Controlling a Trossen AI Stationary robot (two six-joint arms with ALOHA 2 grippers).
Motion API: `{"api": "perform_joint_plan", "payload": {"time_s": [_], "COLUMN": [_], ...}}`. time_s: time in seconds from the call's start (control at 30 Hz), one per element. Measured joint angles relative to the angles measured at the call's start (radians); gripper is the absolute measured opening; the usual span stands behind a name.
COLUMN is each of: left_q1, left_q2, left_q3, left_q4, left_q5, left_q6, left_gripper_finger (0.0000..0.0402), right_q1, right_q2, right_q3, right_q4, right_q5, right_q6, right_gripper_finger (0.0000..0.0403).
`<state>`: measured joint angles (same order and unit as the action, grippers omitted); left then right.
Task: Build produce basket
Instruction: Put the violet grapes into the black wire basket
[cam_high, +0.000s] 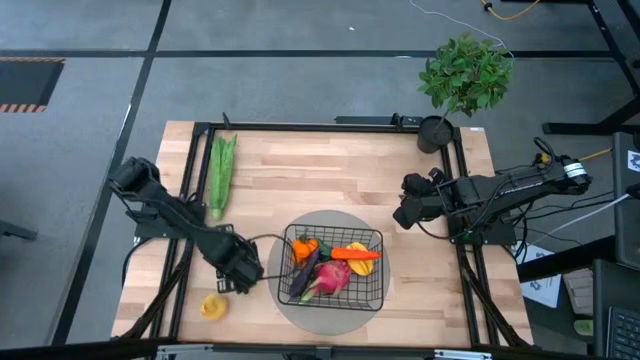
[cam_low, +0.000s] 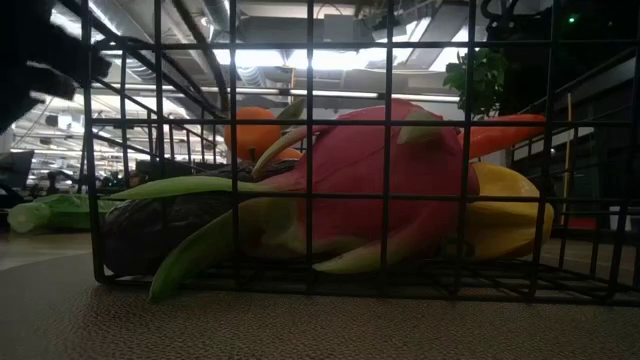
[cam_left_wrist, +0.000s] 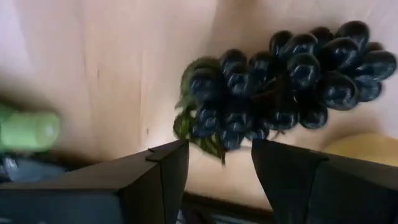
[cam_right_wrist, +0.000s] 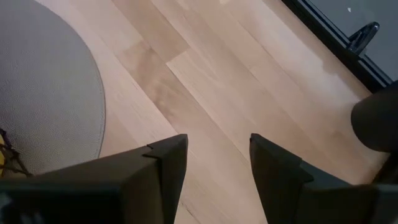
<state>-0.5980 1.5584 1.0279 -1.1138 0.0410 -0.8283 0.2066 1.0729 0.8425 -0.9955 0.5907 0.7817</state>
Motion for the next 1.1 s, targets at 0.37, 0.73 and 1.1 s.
{"api": "perform_joint_plan", "payload": {"time_s": [0.37, 0.73, 1.1], "left_q1": [-0.051, -0.058, -0.056], "left_q2": [0.169, 0.19, 0.085], "left_q3": [0.003, 0.003, -0.001], "left_q4": [0.101, 0.108, 0.088], "left_q5": [-0.089, -0.121, -0.106], "left_q6": [0.132, 0.102, 0.016], "left_gripper_finger": [0.0166, 0.0141, 0.0008], "right_q1": [0.0, 0.0, 0.0], "right_q2": [0.0, 0.0, 0.0], "right_q3": [0.0, 0.0, 0.0], "right_q4": [0.001, 0.001, 0.0], "right_q5": [0.0, 0.0, 0.0], "right_q6": [0.0, -0.002, -0.004], "right_gripper_finger": [0.0162, 0.0162, 0.0162]}}
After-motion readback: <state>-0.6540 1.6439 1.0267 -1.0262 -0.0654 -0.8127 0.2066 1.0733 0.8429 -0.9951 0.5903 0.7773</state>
